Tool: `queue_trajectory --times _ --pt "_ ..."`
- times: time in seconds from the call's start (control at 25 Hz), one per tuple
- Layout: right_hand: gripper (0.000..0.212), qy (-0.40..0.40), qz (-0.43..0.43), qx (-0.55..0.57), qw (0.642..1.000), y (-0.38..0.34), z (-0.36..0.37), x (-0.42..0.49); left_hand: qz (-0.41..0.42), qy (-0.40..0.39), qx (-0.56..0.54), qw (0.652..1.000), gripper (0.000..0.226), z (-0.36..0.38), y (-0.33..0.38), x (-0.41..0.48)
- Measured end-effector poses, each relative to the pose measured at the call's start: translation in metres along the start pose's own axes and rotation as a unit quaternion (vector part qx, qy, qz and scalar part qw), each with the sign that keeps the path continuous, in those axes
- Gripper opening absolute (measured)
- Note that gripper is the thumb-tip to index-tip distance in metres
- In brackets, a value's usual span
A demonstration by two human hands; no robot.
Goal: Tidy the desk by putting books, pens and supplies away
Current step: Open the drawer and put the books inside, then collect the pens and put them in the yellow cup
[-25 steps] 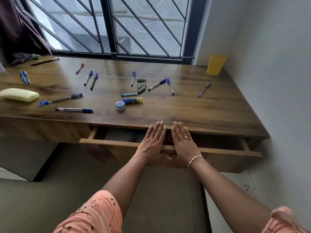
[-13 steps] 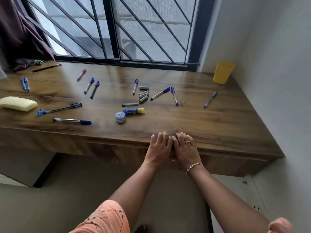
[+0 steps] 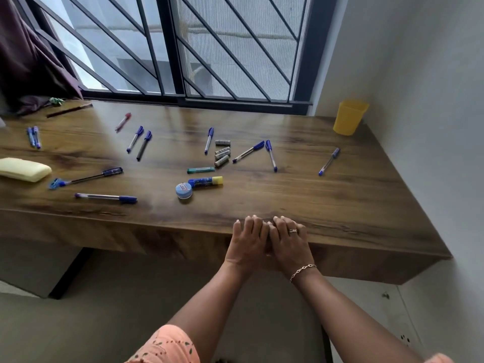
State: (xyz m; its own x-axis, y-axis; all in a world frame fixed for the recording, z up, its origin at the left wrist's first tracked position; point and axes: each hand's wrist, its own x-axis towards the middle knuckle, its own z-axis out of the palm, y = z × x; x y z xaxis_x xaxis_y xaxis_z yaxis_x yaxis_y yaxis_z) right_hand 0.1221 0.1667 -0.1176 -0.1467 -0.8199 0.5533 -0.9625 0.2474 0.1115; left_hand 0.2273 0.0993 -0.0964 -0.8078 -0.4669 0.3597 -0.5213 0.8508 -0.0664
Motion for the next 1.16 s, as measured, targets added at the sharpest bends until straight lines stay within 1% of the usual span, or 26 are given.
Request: queue_trajectory --times 0.08,0.12,0.2,0.28,0.4,0.52,0.64,0.68,0.8,0.84,0.92,1.0,1.08,1.16 --pt "0.036 -0.047 0.013 0.009 0.999 0.000 -0.006 0.003 0.021 -0.093 0.016 0.995 0.032 -0.007 0.001 0.001" --pt "0.037 -0.072 0.012 0.014 0.997 0.002 -0.009 0.004 0.026 -0.119 0.012 0.992 0.034 -0.010 0.001 0.004" --pt "0.040 -0.132 -0.003 0.040 0.991 0.008 -0.017 0.005 0.030 -0.138 0.010 0.990 0.037 -0.019 -0.001 0.009" --pt "0.042 -0.205 0.002 0.060 0.977 0.014 -0.034 0.009 0.005 -0.149 0.018 0.989 0.041 -0.033 -0.006 0.015" --pt "0.046 -0.203 0.018 0.066 0.977 0.024 -0.052 0.024 0.007 -0.191 0.004 0.982 0.065 -0.049 -0.015 0.029" --pt "0.046 -0.240 0.045 0.077 0.967 0.038 -0.066 0.036 0.008 -0.181 -0.011 0.983 0.076 -0.057 -0.014 0.044" --pt "0.047 -0.228 0.062 0.057 0.970 0.056 -0.061 0.049 0.020 -0.144 -0.021 0.989 0.080 -0.052 -0.013 0.068" --pt "0.048 -0.228 0.072 0.056 0.969 0.061 -0.058 0.054 0.026 -0.132 -0.022 0.991 0.084 -0.049 -0.014 0.078" --pt "0.047 -0.233 0.109 0.058 0.965 0.079 -0.041 0.074 0.040 -0.113 -0.044 0.992 0.105 -0.037 -0.016 0.109" --pt "0.046 -0.233 0.123 0.056 0.963 0.086 -0.034 0.083 0.041 -0.107 -0.052 0.992 0.108 -0.031 -0.019 0.122" --pt "0.044 -0.234 0.147 0.056 0.959 0.101 -0.022 0.102 0.041 -0.098 -0.065 0.992 0.106 -0.022 -0.026 0.148" --pt "0.043 -0.231 0.182 0.067 0.953 0.118 -0.009 0.120 0.042 -0.109 -0.071 0.991 0.093 -0.014 -0.035 0.172" --pt "0.042 -0.211 0.259 0.092 0.938 0.132 0.000 0.132 0.036 -0.132 -0.085 0.987 0.080 -0.009 -0.042 0.190" --pt "0.040 -0.175 0.360 0.128 0.908 0.148 0.010 0.145 0.036 -0.135 -0.098 0.985 0.071 -0.003 -0.051 0.209"
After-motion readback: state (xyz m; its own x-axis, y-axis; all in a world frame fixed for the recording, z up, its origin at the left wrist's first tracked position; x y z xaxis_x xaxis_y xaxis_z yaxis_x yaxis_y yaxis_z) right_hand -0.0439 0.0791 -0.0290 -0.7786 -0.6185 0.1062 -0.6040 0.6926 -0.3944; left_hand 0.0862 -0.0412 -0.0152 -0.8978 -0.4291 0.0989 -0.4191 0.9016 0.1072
